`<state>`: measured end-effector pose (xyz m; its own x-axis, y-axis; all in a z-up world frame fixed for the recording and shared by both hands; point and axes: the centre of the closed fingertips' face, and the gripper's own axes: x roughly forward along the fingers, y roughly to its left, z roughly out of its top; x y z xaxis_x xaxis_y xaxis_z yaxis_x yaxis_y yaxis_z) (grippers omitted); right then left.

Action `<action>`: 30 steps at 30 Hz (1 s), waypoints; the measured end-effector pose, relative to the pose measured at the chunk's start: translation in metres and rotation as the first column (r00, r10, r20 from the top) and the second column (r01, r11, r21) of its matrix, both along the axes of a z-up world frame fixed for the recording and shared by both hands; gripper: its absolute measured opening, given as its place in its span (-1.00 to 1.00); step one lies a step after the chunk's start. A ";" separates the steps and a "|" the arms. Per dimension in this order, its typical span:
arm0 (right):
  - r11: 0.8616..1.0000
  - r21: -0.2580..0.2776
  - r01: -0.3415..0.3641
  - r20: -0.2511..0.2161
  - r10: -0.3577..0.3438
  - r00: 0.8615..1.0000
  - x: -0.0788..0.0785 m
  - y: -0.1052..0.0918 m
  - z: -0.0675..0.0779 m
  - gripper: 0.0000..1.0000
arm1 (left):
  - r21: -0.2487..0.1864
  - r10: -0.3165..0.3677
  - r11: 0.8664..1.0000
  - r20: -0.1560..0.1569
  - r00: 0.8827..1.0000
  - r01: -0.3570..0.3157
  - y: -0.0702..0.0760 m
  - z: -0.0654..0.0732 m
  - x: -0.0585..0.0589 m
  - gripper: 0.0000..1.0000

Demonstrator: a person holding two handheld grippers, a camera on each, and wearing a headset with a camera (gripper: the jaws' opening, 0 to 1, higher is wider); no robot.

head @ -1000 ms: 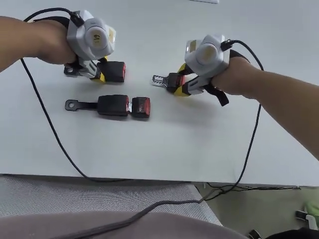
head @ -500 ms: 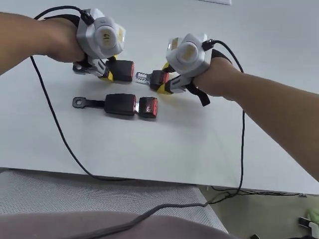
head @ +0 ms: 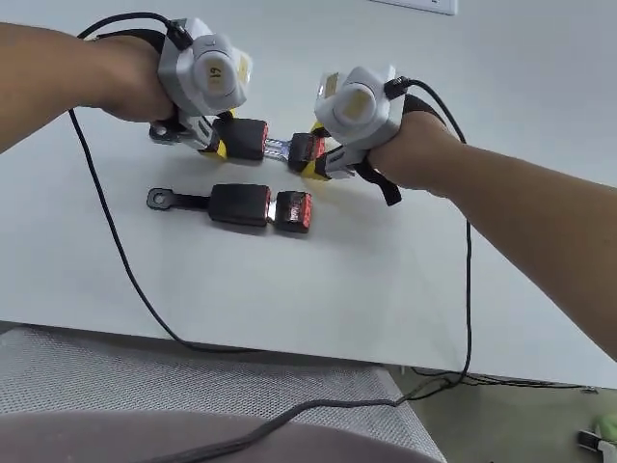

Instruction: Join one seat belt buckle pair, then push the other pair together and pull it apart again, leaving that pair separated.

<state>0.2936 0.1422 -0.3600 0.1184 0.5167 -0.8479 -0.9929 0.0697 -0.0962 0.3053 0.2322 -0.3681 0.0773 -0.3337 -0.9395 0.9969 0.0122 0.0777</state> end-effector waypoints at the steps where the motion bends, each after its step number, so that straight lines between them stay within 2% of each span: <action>1: 1.000 0.004 -0.002 0.000 0.002 1.000 0.000 0.001 0.000 -0.32 | 0.000 0.000 1.000 0.000 1.000 0.000 0.000 0.000 0.000 -0.38; 7: 0.999 0.037 -0.013 -0.003 0.013 1.000 0.004 0.010 -0.002 -0.33 | -0.007 -0.002 1.000 -0.001 1.000 0.002 0.000 0.000 0.000 -0.38; 12: 0.998 0.056 -0.026 -0.015 0.027 1.000 0.006 0.007 -0.003 -0.34 | -0.024 -0.016 1.000 0.002 1.000 0.016 0.000 0.000 0.000 -0.38; 19: 0.998 0.049 -0.034 -0.021 0.035 0.999 0.005 0.014 -0.002 -0.36 | -0.056 -0.012 0.998 0.008 1.000 0.013 0.001 -0.002 0.002 -0.39; 30: 0.997 0.062 -0.042 -0.033 0.044 0.998 0.004 0.021 -0.002 -0.37 | -0.055 -0.029 0.998 0.007 1.000 0.029 0.000 -0.003 0.002 -0.39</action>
<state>0.2973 0.1633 -0.3619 0.0659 0.5722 -0.8175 -0.9978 0.0314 -0.0584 0.3074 0.2318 -0.3712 0.0727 -0.3870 -0.9192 0.9964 -0.0122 0.0839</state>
